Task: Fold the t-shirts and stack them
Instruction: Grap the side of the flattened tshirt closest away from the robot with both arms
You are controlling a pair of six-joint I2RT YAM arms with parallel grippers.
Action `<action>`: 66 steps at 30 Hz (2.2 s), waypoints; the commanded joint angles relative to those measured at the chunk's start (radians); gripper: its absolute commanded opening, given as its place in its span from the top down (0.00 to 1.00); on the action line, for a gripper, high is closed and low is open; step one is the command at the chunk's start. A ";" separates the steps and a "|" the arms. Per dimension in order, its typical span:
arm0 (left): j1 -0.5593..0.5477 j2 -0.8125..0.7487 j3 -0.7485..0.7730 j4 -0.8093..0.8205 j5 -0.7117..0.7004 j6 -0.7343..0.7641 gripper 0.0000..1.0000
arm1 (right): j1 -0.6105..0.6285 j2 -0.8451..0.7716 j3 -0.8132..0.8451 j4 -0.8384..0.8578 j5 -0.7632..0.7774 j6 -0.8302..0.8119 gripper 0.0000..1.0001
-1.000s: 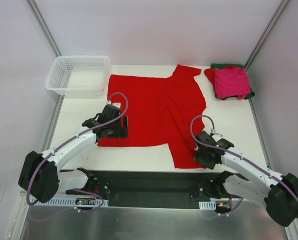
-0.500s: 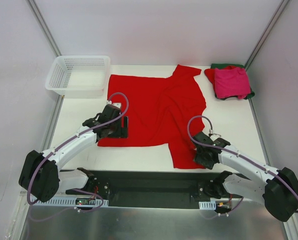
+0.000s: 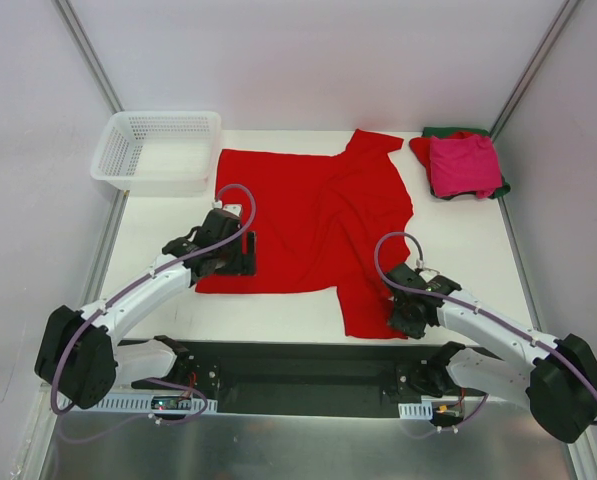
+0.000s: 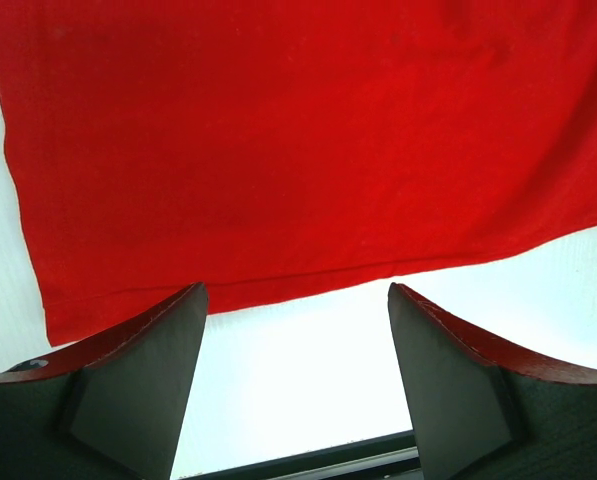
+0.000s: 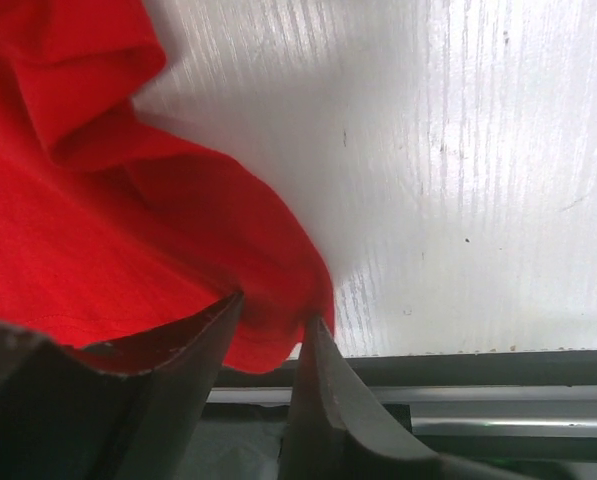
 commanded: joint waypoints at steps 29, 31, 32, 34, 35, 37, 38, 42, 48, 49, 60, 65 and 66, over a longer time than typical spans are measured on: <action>0.172 -0.050 -0.033 -0.209 -0.211 -0.136 0.24 | 0.006 0.041 0.157 0.007 -0.053 -0.118 0.98; 0.178 -0.041 -0.031 -0.217 -0.200 -0.142 0.25 | 0.005 0.043 0.163 0.010 -0.057 -0.127 0.98; 0.182 -0.032 -0.037 -0.218 -0.198 -0.145 0.24 | 0.005 0.046 0.170 0.013 -0.059 -0.132 0.98; 0.197 -0.022 -0.045 -0.234 -0.191 -0.155 0.24 | 0.005 0.054 0.179 0.016 -0.060 -0.140 0.98; 0.200 -0.013 -0.051 -0.235 -0.183 -0.158 0.24 | 0.005 0.055 0.182 0.016 -0.063 -0.146 0.98; 0.214 -0.001 -0.050 -0.237 -0.159 -0.162 0.27 | 0.005 0.060 0.196 0.026 -0.076 -0.154 0.98; 0.226 0.011 -0.050 -0.235 -0.145 -0.165 0.28 | 0.003 0.061 0.200 0.032 -0.082 -0.163 0.98; 0.272 0.010 -0.106 -0.194 -0.051 -0.197 0.32 | 0.005 0.069 0.226 0.038 -0.094 -0.183 0.98; 0.294 -0.035 -0.202 -0.109 -0.013 -0.245 0.33 | 0.002 0.078 0.237 0.047 -0.112 -0.201 0.98; 0.294 -0.042 -0.208 -0.103 -0.016 -0.247 0.33 | 0.002 0.078 0.234 0.052 -0.112 -0.203 0.98; 0.350 -0.085 -0.219 -0.046 -0.089 -0.218 0.35 | -0.003 0.087 0.242 0.058 -0.126 -0.209 0.98; 0.398 -0.073 -0.228 -0.025 -0.074 -0.202 0.35 | -0.003 0.093 0.248 0.058 -0.131 -0.210 0.98; 0.405 -0.064 -0.223 -0.020 -0.077 -0.202 0.36 | -0.003 0.095 0.251 0.058 -0.132 -0.210 0.98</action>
